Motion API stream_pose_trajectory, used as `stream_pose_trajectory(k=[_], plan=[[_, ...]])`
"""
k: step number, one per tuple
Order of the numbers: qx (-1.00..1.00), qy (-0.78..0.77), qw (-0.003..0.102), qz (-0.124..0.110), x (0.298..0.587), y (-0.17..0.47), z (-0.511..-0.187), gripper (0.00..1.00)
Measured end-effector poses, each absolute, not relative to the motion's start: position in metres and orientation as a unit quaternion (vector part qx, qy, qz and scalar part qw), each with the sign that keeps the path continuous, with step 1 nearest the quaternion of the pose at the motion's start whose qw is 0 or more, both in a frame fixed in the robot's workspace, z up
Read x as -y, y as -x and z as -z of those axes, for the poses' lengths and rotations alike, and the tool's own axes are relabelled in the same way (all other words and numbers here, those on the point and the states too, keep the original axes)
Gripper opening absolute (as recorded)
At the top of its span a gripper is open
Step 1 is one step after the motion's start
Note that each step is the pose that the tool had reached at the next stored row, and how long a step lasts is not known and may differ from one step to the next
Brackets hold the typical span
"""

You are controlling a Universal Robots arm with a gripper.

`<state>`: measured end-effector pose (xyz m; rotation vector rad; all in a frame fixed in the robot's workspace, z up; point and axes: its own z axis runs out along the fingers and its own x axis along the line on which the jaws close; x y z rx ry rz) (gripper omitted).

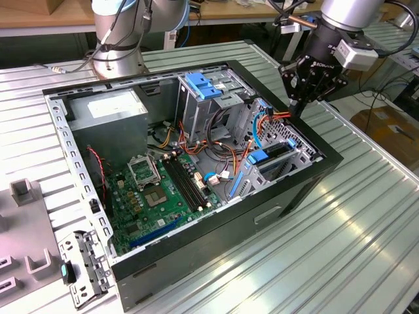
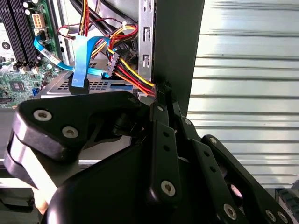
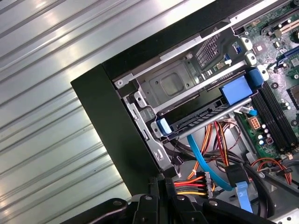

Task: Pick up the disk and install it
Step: 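Insert the first disk wire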

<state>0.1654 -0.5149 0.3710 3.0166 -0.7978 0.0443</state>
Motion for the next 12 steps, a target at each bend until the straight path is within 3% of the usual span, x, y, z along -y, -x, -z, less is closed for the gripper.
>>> stream_pose_trajectory(k=[12], plan=[[0.302, -0.953, 0.011, -0.014, 0.5150, -0.1608, -0.3711, 0.16]])
